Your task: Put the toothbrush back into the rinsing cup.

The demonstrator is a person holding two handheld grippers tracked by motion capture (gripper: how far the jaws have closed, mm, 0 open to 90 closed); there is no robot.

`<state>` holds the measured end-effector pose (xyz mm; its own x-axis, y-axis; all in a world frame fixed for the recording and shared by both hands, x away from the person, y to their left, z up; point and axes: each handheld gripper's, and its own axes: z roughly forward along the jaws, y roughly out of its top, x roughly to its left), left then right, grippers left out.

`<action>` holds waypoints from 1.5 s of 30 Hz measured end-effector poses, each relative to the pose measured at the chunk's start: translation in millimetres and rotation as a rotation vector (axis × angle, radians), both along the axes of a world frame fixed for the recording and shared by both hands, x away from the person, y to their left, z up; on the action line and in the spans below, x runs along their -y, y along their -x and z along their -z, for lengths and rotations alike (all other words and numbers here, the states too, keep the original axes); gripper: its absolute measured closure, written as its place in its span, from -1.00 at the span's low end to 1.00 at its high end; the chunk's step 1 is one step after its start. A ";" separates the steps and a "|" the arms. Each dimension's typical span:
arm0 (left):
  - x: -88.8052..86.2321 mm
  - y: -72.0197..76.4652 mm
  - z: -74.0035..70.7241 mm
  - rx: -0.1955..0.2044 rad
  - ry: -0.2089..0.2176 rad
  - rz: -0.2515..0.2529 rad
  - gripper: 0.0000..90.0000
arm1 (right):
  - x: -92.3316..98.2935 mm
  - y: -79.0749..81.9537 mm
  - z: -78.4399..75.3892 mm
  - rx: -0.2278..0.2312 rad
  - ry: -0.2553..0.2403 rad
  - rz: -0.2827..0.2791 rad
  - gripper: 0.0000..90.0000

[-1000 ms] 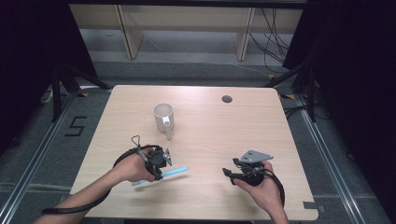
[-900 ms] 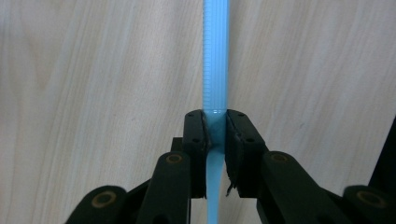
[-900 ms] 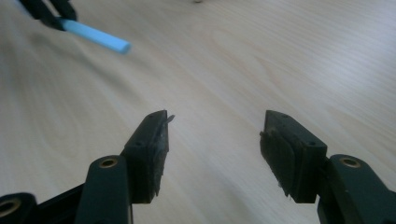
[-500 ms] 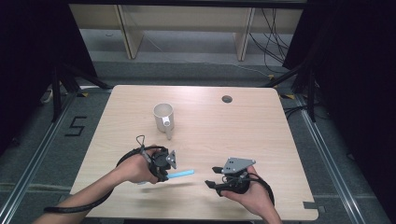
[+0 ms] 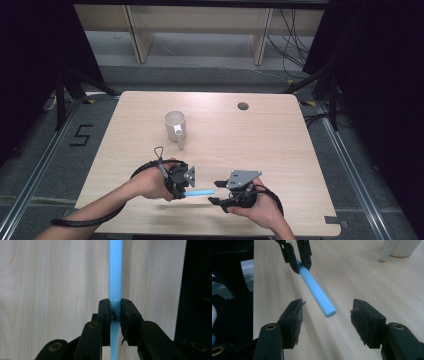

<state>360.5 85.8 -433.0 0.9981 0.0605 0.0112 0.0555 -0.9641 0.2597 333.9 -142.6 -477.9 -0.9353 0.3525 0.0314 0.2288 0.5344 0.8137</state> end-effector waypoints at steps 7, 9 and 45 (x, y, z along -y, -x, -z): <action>6.2 4.5 -1.8 -0.021 0.021 0.034 0.73 | -6.8 -1.5 4.0 -0.017 -0.014 -0.057 0.07; 7.5 5.7 -2.6 -0.018 0.025 0.040 0.73 | -7.5 -1.8 5.3 -0.020 -0.015 -0.064 0.11; 11.3 9.0 -4.6 -0.028 0.027 0.070 0.73 | -15.0 -1.1 16.2 -0.012 -0.038 -0.188 0.62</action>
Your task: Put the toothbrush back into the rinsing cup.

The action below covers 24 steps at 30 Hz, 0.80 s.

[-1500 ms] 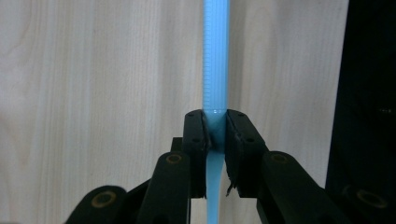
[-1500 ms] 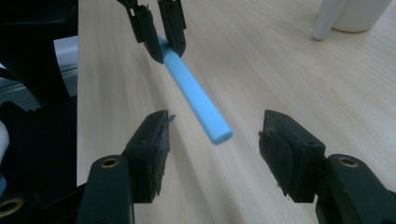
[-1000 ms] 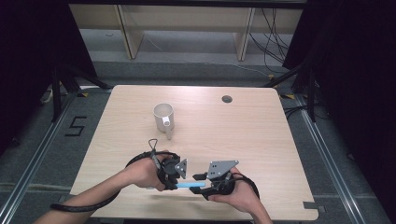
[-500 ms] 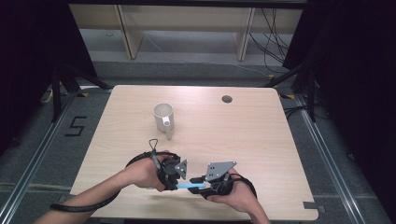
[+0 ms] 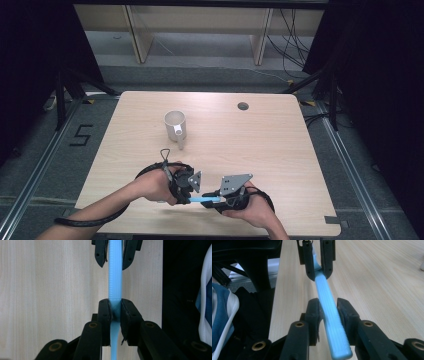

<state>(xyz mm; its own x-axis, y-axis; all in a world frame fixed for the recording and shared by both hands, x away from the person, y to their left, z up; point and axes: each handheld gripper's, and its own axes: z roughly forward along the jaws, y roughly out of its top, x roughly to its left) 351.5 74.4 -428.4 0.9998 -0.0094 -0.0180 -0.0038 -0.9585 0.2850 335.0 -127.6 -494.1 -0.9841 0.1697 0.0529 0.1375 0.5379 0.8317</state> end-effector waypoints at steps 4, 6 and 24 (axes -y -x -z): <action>0.2 0.5 1.3 -0.012 0.008 -0.007 0.73 | 0.1 0.2 0.5 0.003 -0.003 -0.009 0.64; 0.1 0.3 1.4 -0.014 0.009 -0.006 0.73 | 0.3 0.4 0.5 0.005 -0.003 -0.011 0.65; 0.3 -2.0 -0.7 -0.015 0.005 0.007 0.72 | 0.4 1.2 0.6 0.023 0.002 -0.038 0.74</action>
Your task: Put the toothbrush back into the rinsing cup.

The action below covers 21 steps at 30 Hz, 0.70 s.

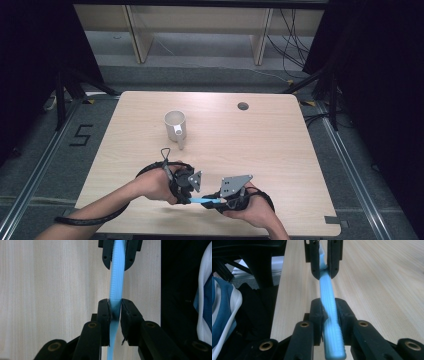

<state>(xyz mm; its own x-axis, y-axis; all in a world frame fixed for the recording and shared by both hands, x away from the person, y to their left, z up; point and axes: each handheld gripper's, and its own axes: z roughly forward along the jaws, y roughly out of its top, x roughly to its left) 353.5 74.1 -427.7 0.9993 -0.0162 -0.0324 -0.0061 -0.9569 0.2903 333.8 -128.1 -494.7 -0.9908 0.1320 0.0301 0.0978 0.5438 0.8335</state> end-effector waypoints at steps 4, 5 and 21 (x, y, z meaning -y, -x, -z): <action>-0.8 0.0 -0.6 -0.002 0.010 -0.014 0.72 | -0.4 1.3 0.6 -0.008 0.005 -0.001 0.76; -0.9 -0.1 -0.7 -0.003 0.011 -0.015 0.72 | -0.5 1.2 0.6 -0.005 0.003 -0.002 0.76; -15.0 -5.6 -21.9 0.075 0.154 -0.128 0.34 | 4.6 -1.9 0.5 0.020 0.016 0.039 0.76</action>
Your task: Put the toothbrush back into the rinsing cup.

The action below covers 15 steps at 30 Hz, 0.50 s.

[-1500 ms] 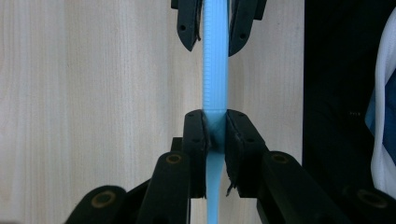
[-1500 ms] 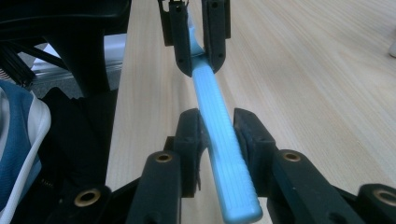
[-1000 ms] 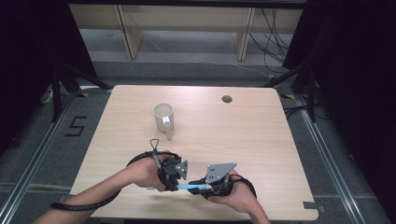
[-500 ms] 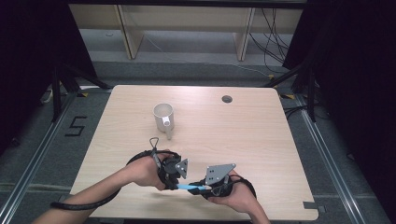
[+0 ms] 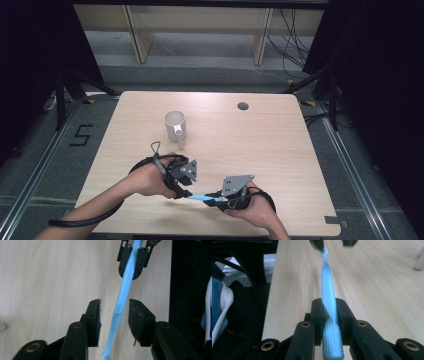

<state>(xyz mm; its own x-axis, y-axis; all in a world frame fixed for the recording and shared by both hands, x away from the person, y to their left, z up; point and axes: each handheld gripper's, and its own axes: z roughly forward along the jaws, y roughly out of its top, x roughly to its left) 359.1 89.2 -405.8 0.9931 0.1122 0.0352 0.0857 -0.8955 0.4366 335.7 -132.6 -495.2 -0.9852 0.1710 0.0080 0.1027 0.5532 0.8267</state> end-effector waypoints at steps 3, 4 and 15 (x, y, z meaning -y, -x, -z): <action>-9.9 0.2 -4.6 0.013 0.079 -0.070 0.19 | 2.9 -0.8 -0.6 -0.004 -0.009 0.037 0.76; -12.4 0.5 -4.9 0.021 0.099 -0.085 0.14 | 4.6 -1.7 -0.9 0.006 -0.010 0.056 0.76; -50.1 4.5 -1.0 0.029 0.413 -0.256 -0.02 | 21.4 -7.3 -6.9 0.063 -0.076 0.239 0.76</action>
<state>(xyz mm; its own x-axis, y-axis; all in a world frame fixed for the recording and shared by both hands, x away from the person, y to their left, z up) 354.6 139.3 -404.8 0.9311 0.3628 -0.0366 0.2629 -0.5984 0.7569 343.1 -154.1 -488.4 -0.9160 0.4000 -0.0307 0.1695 0.4553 0.8741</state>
